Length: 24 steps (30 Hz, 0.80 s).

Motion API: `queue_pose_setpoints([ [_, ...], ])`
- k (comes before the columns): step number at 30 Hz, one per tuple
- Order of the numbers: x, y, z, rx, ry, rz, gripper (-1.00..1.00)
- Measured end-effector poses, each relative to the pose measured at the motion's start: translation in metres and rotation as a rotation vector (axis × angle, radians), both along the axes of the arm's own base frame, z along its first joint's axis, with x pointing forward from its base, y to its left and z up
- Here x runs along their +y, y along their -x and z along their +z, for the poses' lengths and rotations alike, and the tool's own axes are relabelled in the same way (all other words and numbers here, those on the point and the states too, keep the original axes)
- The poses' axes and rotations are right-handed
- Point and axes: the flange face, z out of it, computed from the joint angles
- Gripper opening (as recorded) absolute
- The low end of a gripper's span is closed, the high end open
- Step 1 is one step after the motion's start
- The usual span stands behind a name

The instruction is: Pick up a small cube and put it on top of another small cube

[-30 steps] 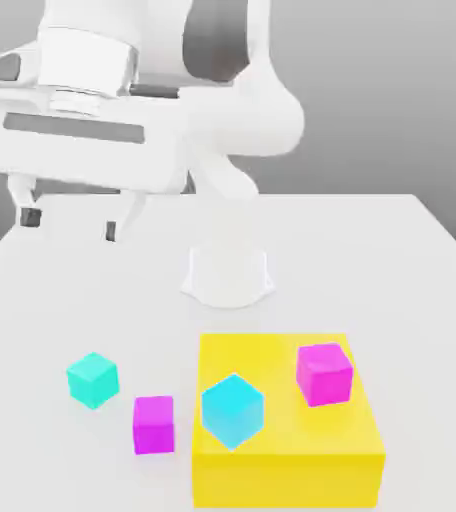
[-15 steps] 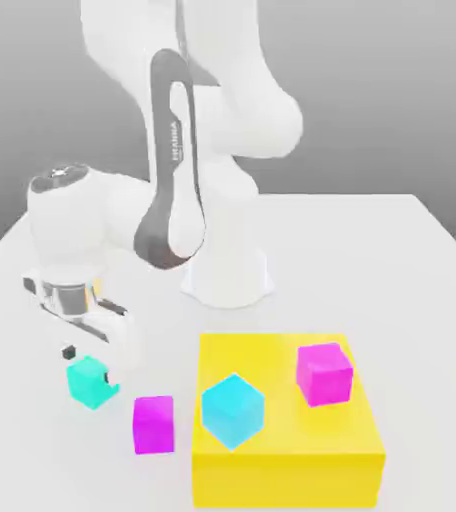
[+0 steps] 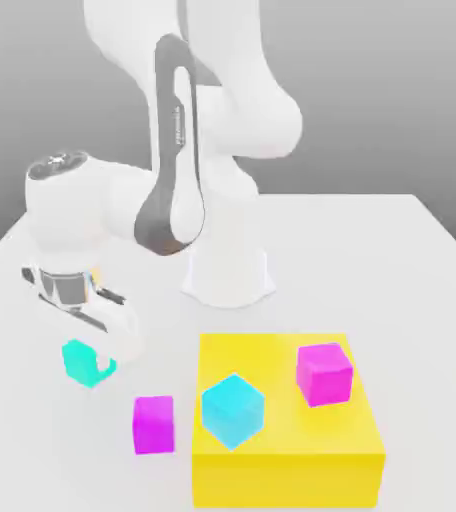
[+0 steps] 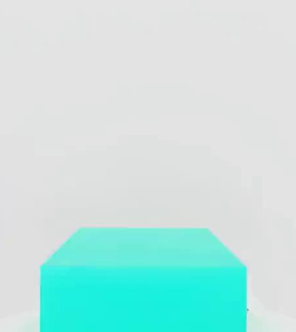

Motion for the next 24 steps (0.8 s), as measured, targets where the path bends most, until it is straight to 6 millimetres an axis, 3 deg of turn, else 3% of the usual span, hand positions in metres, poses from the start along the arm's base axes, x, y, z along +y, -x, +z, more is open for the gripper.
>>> queue_pose_setpoints([
  [1, 0.007, -0.009, 0.008, -0.001, 0.000, -0.011, -1.00],
  [3, 0.049, -0.041, 0.026, -0.004, -0.001, 0.036, -1.00],
  [8, 0.135, -0.087, 0.072, -0.008, -0.004, 0.023, -1.00],
  [12, 0.223, -0.101, 0.110, -0.006, -0.006, 0.031, -1.00],
  [15, 0.292, -0.096, 0.137, -0.001, -0.004, 0.040, -1.00],
  [17, 0.308, -0.094, 0.127, 0.001, 0.001, 0.041, -1.00],
  [20, 0.314, -0.092, 0.092, 0.001, 0.002, 0.042, -1.00],
  [21, 0.314, -0.092, 0.084, 0.001, 0.001, 0.043, 1.00],
  [24, 0.314, -0.092, 0.084, 0.001, 0.001, 0.043, 1.00],
])
